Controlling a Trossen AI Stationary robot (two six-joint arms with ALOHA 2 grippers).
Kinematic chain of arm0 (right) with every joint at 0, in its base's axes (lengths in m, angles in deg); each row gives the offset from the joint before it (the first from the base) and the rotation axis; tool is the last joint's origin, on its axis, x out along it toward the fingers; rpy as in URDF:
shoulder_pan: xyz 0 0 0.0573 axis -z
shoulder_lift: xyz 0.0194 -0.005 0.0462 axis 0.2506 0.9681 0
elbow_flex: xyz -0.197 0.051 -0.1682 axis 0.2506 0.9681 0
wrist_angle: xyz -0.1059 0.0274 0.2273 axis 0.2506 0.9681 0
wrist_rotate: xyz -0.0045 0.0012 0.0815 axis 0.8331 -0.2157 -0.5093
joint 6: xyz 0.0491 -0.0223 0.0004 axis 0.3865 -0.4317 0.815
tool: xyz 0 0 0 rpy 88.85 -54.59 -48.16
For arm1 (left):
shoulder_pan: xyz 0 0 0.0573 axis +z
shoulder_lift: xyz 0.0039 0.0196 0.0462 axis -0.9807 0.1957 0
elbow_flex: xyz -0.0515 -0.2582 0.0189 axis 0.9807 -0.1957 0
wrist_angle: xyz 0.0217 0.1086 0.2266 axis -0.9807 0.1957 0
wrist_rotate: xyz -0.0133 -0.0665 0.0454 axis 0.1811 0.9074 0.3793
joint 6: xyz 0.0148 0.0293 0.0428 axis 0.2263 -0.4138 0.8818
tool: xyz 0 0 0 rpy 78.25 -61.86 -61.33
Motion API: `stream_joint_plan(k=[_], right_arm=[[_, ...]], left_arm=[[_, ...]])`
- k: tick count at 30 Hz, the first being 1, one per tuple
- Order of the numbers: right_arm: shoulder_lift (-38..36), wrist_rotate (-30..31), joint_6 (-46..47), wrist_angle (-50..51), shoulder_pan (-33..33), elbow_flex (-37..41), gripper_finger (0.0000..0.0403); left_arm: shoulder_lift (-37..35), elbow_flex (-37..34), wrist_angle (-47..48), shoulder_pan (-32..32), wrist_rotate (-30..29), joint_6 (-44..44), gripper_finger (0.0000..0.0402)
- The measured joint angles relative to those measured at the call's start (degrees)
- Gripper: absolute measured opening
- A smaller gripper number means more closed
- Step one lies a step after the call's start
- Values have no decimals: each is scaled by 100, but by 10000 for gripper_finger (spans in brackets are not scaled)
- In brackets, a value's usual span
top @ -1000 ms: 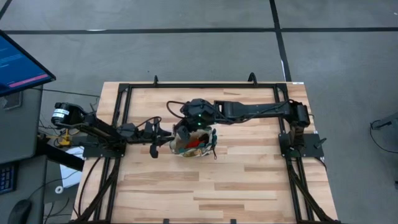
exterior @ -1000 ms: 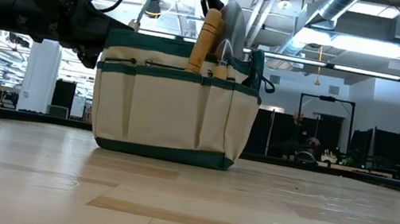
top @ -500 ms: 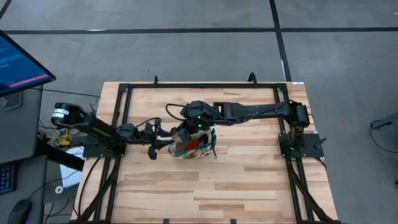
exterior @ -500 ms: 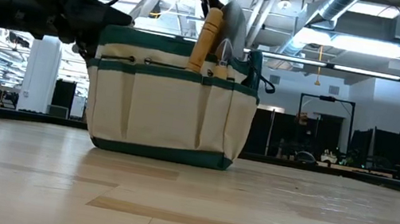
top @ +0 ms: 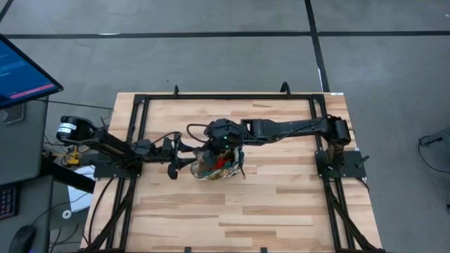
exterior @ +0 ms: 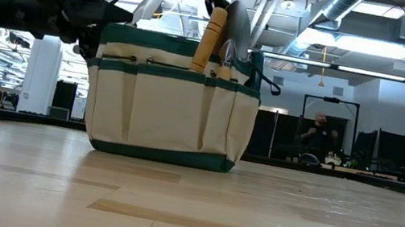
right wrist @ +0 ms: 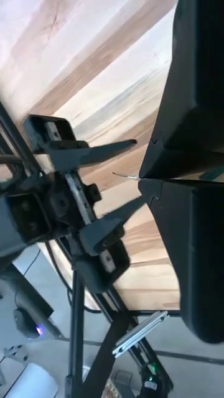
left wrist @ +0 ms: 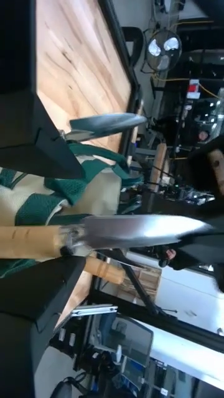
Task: Pick & Place Garden tools in Gardening bag
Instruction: Put the brown trowel into the gardening bag
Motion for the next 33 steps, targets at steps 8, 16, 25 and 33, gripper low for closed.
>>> stream_joint_plan(k=[8, 16, 25, 33], right_arm=[[0, 144, -95, 10, -147, 2, 0], [0, 292, -193, -53, -211, 2, 0], [103, 640, -416, -132, -338, -455, 0], [1069, 839, -872, 1100, -568, -1582, 0]], left_arm=[[-274, -2, -12, 4, 280, -399, 203], [-1328, -2, -30, 2, 313, -983, 210], [-2825, -2, -106, 2, 328, -2016, 168], [-3249, -4, -149, 2, 436, -2021, 129]])
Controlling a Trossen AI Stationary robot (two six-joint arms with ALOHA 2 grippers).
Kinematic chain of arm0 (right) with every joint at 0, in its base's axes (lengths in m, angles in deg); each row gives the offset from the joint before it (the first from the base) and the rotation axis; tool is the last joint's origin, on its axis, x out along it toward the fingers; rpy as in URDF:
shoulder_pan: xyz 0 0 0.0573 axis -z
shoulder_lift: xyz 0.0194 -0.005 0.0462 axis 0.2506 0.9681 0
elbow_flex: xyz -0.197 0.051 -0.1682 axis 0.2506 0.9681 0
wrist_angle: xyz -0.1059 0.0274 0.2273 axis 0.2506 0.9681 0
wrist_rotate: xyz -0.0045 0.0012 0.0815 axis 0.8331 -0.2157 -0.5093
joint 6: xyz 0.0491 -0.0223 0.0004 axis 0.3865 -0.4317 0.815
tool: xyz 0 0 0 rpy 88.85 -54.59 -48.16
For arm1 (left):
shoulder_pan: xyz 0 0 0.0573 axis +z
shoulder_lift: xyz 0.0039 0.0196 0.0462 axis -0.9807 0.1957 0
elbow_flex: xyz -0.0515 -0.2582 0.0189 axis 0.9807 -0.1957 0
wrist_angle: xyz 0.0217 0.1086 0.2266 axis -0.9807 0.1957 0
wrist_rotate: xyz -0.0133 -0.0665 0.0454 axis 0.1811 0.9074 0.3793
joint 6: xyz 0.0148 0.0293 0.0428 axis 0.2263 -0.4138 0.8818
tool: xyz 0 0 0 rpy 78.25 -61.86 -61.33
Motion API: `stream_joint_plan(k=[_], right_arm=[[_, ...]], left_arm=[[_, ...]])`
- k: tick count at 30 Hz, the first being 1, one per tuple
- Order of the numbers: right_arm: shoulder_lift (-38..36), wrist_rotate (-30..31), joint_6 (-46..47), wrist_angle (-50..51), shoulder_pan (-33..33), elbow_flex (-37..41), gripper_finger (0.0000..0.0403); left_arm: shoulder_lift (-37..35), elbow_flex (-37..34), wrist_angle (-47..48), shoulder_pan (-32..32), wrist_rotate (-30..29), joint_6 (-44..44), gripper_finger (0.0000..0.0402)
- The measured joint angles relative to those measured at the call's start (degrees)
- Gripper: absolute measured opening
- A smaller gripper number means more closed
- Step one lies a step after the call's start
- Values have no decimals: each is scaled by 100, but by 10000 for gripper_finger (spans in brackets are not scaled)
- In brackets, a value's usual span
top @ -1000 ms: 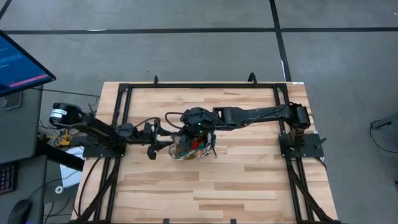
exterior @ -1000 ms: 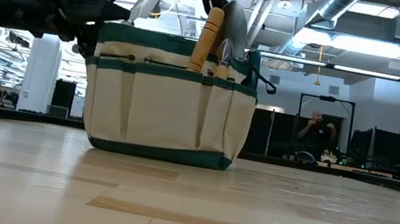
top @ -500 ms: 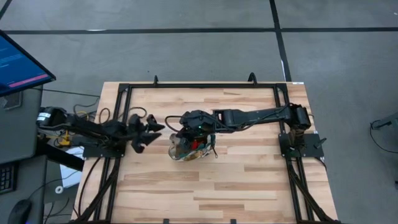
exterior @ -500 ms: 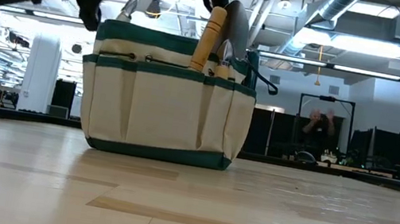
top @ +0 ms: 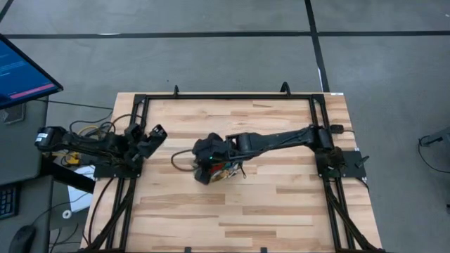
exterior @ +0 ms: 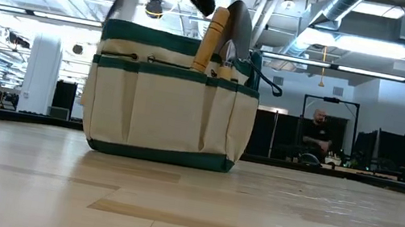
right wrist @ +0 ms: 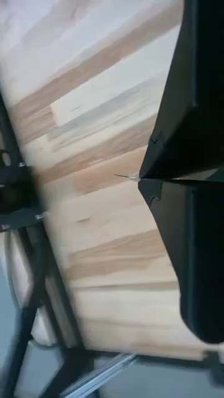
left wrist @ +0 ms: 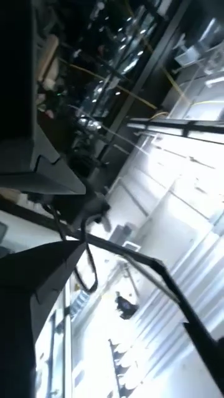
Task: Pick & Place Garden tools in Gardening bag
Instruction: Put the brown trowel into the gardening bag
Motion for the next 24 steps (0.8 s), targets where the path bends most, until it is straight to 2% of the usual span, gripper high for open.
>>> stream_joint_plan(k=[6, 9, 13, 20, 24], right_arm=[[217, 669, -467, 629, -182, -1281, 0], [222, 976, -417, 1009, -183, -1637, 0], [236, 1099, -44, 1297, -168, -1658, 0], [414, 1040, 235, 1234, -365, -1665, 0], [421, 1203, 497, 1691, -408, -1645, 0]], left_arm=[[-23, -2, 38, 0, 147, -75, 112], [-26, -2, 18, -1, 147, -106, 105], [-40, -2, 2, -2, 149, -106, 99], [-41, 2, -44, 0, 147, -106, 95], [-40, 2, -55, -2, 147, -108, 95]])
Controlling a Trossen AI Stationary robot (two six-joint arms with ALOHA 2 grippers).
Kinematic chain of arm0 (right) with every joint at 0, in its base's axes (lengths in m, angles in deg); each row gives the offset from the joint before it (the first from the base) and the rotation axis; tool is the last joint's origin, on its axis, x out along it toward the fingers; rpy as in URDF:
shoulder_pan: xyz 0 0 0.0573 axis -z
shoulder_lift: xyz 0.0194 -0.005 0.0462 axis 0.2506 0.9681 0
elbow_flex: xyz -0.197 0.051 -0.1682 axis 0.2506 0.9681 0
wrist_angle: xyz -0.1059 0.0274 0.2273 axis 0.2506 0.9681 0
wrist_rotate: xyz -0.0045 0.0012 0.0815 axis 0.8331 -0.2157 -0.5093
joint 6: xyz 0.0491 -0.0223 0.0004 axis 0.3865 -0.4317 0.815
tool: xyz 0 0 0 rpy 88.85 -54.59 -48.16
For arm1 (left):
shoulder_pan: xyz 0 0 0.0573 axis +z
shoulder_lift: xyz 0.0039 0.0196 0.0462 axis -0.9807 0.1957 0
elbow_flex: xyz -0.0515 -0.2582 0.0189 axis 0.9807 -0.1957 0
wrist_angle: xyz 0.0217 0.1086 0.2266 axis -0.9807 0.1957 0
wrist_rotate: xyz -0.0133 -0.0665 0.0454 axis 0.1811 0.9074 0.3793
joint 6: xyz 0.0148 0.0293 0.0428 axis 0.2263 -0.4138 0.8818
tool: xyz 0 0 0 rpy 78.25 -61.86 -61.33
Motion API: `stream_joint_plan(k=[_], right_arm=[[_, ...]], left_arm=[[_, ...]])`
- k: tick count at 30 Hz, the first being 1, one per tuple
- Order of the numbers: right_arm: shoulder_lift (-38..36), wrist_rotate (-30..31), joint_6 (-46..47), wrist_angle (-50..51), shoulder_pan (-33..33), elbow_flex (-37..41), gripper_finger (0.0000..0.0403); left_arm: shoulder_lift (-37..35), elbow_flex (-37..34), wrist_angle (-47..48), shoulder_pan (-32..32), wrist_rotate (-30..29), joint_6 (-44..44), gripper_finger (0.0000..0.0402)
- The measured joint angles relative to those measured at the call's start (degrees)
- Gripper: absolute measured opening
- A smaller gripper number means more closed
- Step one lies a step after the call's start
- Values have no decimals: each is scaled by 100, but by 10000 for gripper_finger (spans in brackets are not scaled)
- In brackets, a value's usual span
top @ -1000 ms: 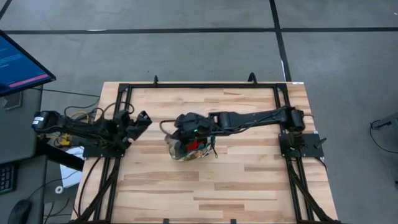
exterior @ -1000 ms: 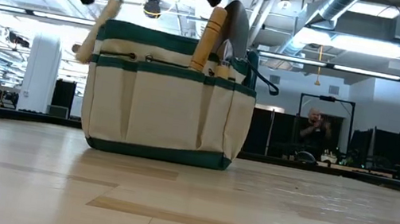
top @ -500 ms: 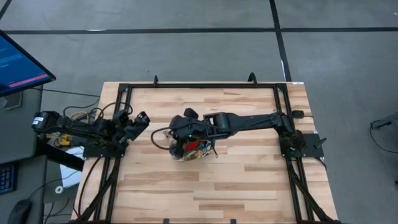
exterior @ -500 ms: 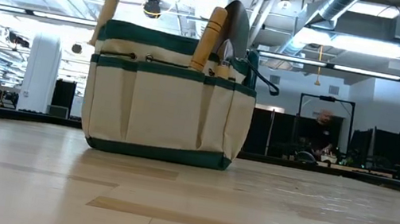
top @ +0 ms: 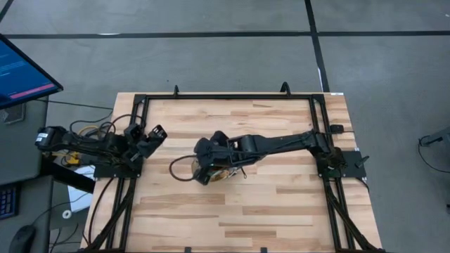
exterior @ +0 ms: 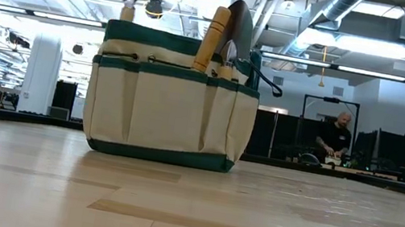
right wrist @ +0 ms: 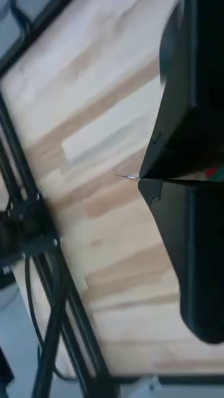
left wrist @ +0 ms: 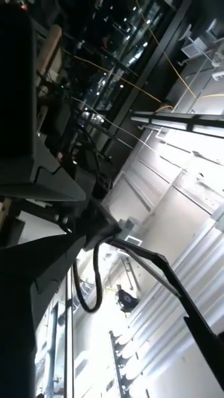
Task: Pick & Place Garden tools in Gardening bag
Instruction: Put the brown trowel into the gardening bag
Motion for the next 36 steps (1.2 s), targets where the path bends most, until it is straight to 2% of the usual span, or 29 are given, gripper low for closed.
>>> stream_joint_plan(k=[5, 10, 14, 18, 20, 27, 33, 36], right_arm=[[-11, 136, 176, 346, -16, -8, 0], [-2, 149, 111, 181, 54, -6, 0], [177, -24, 47, -262, 170, -7, 0], [478, -366, 164, -219, 249, 2, 0], [498, -383, 180, 86, 227, 33, 0], [470, -264, 207, -51, 235, 9, 0], [593, -387, 283, -147, 287, 7, 0], [636, -679, 299, -131, 330, 12, 0]], left_arm=[[-3, 0, -50, 1, 0, -39, 95], [-3, 0, -71, 1, 0, -42, 95], [-2, 0, -81, 2, 0, -42, 95], [-6, 0, -83, 2, 0, -42, 95], [-5, 0, -90, -1, 0, -42, 95], [-11, 0, -107, 1, 0, -40, 95], [-11, 0, -112, 1, 0, -39, 95], [-11, 0, -112, 2, 0, -31, 95]])
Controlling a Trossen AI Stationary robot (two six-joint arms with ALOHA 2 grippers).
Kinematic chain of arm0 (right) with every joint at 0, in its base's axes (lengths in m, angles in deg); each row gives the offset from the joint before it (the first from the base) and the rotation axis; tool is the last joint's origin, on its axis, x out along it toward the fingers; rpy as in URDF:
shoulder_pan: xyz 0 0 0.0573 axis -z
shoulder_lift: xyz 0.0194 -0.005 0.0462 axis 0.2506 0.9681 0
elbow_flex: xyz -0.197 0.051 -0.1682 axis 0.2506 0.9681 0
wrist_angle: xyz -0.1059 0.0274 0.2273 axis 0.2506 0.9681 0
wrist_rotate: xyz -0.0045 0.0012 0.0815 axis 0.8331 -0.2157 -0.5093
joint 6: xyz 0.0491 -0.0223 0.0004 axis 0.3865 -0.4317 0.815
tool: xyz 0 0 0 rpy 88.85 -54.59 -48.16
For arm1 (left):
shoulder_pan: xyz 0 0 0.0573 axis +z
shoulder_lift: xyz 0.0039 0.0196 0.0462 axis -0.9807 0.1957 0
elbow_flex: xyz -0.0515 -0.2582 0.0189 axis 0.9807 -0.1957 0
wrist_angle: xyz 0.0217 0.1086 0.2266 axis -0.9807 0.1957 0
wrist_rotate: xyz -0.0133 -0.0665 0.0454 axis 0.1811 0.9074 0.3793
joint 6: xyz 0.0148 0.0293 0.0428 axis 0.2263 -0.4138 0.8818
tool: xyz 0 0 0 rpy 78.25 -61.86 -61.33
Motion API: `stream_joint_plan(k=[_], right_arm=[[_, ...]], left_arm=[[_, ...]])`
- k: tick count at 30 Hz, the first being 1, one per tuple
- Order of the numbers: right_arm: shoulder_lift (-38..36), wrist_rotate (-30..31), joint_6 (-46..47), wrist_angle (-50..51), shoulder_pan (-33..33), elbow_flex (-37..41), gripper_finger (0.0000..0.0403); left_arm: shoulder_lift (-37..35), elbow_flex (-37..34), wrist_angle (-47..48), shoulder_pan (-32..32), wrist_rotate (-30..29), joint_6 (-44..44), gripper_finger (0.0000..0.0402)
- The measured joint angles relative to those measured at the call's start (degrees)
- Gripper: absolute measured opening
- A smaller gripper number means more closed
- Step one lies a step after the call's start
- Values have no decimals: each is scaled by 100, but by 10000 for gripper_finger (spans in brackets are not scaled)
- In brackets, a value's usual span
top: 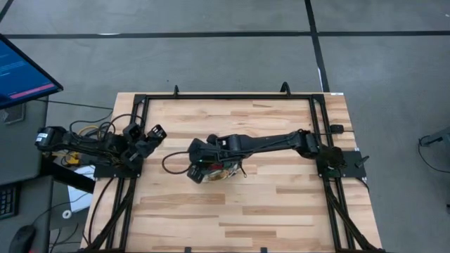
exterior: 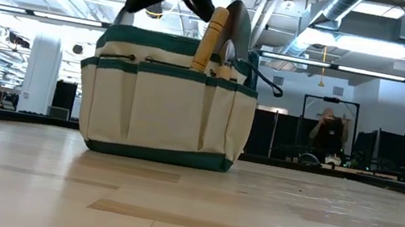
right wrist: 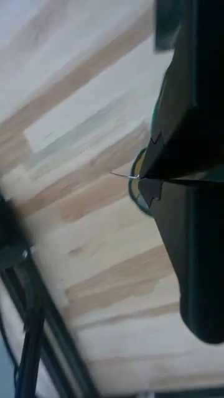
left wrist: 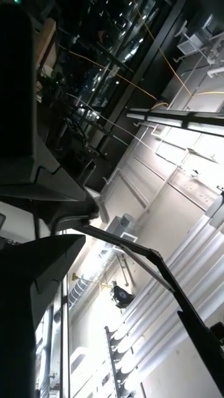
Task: Pick & Place Garden tools in Gardening bag
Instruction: Put the brown trowel into the gardening bag
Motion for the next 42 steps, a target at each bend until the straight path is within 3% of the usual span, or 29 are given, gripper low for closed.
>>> stream_joint_plan(k=[10, 21, 26, 34, 42], right_arm=[[46, -526, 63, -34, 101, -5, 7], [40, -627, 4, -1, 114, -33, 132], [31, -710, 31, -86, 140, -199, 160], [31, -435, 25, -100, 333, -202, 137], [31, 90, -353, -94, 701, -202, 72]], left_arm=[[0, 0, 2, 0, 0, 12, 95], [0, 0, 34, 0, -20, 192, 95], [13, 0, 92, 0, -20, 197, 95], [17, 0, 195, 0, -22, 192, 95], [17, 0, 197, 0, -20, 187, 95]])
